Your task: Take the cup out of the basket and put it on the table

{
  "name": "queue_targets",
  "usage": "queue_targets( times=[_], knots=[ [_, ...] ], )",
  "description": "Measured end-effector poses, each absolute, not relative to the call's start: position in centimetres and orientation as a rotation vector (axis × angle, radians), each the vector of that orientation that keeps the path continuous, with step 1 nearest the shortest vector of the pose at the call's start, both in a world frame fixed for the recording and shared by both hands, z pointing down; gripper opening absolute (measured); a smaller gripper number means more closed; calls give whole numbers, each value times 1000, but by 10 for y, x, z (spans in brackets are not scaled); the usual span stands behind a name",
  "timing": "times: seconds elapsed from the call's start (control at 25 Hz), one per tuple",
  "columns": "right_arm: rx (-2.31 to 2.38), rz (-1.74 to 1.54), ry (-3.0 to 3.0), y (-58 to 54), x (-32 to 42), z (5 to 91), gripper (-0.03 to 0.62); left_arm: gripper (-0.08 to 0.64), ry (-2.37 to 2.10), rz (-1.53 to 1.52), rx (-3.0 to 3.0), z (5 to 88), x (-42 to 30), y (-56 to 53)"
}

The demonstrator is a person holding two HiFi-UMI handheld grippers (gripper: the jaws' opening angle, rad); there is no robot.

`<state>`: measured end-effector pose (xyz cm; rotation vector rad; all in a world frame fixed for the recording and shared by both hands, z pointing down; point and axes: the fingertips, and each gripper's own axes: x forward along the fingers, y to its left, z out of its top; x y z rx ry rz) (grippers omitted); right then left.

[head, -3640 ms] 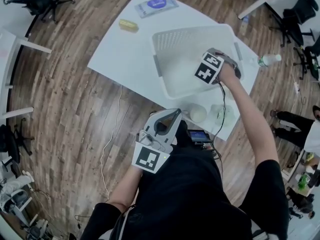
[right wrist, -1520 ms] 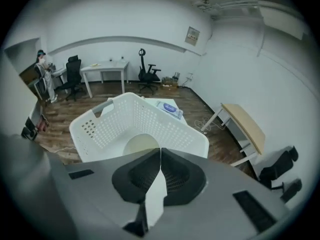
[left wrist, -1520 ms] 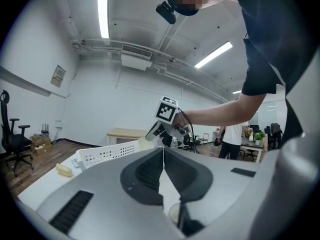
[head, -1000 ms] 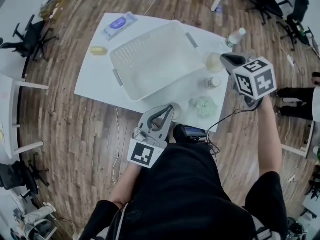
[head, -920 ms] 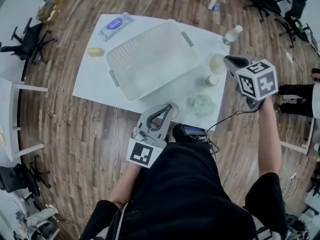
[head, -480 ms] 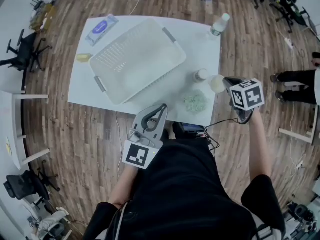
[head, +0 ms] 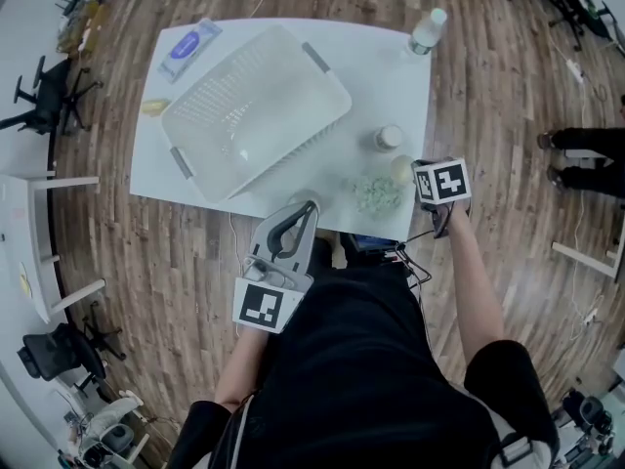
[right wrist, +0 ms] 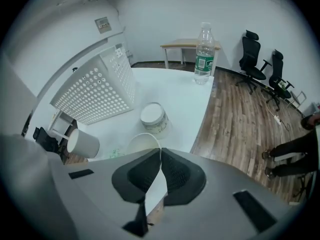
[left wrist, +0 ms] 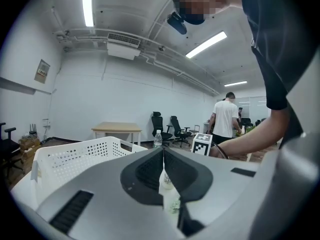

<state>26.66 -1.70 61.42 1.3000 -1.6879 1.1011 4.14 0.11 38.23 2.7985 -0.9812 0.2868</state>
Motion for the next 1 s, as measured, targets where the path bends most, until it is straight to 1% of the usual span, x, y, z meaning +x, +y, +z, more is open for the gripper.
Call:
queue_targets(
  times=[0.28,0.4,0.48,0.8,1.0],
  knots=[
    [1355,1228,-1660,-22,274,634,31,9,-999,293,2794,383,45,1],
    [1356,1297,-1760,-24,269,634,34,9,-1006,291,2783,384,43,1],
    [1349,1287,-1867,-26,263,627,229,9,-1004,289,2786,384,42,1],
    [1497,1211,-1949,-18,271,604,234,9,-1007,280,2791,381,34,-4],
    [1500,1030,-2138,-14,253,551,232,9,-997,276,2801,380,29,-5]
  ],
)
